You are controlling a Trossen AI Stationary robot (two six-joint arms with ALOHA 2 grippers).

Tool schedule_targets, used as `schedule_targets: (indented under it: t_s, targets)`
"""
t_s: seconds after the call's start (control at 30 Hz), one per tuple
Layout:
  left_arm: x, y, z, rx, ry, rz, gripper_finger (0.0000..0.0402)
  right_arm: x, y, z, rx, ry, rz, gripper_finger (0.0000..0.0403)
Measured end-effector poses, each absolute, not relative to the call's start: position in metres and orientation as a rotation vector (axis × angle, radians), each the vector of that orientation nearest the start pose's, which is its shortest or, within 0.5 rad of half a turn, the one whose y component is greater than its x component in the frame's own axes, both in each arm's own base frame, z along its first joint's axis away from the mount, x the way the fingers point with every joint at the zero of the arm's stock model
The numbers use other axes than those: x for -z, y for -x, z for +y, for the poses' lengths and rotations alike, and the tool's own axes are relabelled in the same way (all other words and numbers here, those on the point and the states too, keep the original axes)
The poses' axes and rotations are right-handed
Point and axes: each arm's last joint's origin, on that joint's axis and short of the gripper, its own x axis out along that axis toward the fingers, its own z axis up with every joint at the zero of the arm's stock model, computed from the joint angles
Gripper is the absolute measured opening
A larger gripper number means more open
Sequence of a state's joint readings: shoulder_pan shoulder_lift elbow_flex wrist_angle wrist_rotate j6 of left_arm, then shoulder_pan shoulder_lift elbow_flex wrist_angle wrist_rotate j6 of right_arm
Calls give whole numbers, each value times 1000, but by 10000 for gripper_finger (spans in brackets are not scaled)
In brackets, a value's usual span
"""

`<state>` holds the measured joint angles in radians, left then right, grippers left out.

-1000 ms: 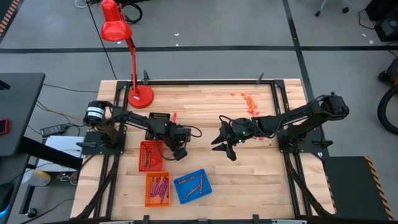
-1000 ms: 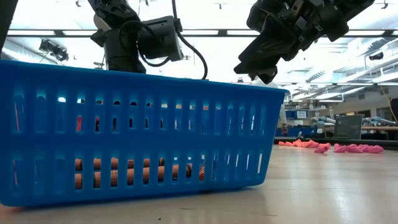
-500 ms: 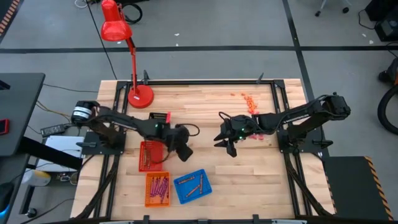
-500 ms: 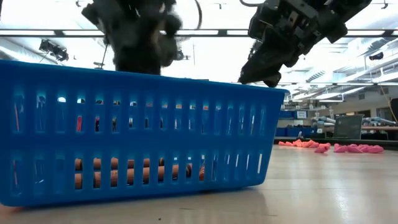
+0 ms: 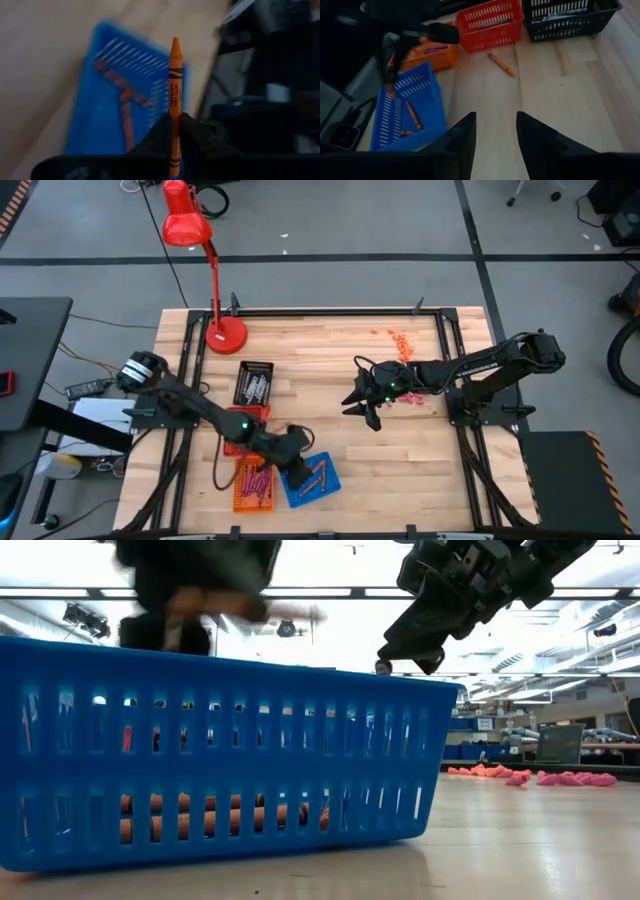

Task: Sort crayons
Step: Put the orange crayon into the blue bin

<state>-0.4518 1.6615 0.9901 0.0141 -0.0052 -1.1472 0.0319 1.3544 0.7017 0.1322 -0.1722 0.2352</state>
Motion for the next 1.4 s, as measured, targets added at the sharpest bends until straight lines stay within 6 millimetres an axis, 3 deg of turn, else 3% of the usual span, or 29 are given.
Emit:
schedule_targets:
  t_s: [0.27,0.37,0.57,0.73,0.97,1.1,1.4]
  targets:
    - [-172,-313,-165,-46,896,914,32,-213,-278,15,-173,-274,540,144]
    - [-169,-313,-166,-48,891,925,36,-213,-278,15,-174,-272,538,144]
    - [-166,-312,-163,-78,848,934,93,-213,-277,15,-193,-285,548,144]
    - [-173,-320,-155,-27,967,929,130,-213,-278,15,-192,-286,542,144]
    - [-201,-324,-137,37,1084,893,127,-213,-278,11,-184,-274,533,144]
    - [-208,-322,-121,-3,1037,890,114,-214,-278,9,-175,-266,528,144]
    - [-192,-310,-88,-253,850,1019,103,-213,-278,4,-164,-259,537,144]
